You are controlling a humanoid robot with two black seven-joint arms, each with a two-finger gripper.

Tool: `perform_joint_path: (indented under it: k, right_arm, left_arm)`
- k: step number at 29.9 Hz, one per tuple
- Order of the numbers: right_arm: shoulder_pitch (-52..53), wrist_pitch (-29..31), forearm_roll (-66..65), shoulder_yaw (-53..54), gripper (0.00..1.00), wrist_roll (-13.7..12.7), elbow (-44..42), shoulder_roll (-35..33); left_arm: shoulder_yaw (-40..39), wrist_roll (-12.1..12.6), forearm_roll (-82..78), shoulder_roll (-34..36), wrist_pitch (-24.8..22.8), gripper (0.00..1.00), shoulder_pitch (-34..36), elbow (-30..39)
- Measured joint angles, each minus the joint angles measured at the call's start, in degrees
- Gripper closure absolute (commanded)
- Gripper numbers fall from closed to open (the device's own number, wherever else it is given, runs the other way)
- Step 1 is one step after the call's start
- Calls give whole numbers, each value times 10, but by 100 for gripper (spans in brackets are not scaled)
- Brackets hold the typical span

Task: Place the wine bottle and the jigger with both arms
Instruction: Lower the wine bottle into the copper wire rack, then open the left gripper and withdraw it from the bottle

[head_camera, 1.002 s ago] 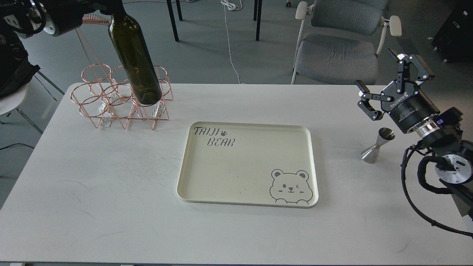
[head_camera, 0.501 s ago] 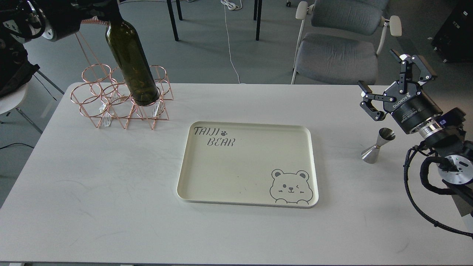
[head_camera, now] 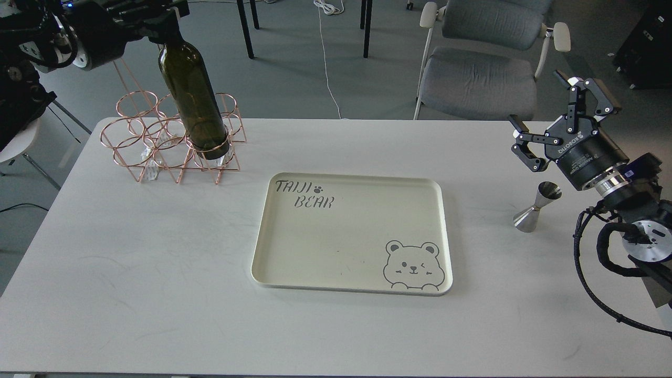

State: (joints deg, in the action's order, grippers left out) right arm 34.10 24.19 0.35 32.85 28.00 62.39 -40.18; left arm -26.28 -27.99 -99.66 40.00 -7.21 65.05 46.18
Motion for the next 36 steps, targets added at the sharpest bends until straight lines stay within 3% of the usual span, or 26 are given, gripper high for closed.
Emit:
perform_joint_path:
  k: [23,32,36]
  right_arm:
    - [0,0,0,-1,1,0,0,-1]
    - [0,0,0,-1,1,0,0,-1]
    - [-2,0,0,-1,1,0,0,-1]
  left_arm:
    - [12,0,0,-12,43,78,-39,0]
    - [11,0,4,-16,43,69,-45,0]
    - [11,0,6,-16,43,59,-49,0]
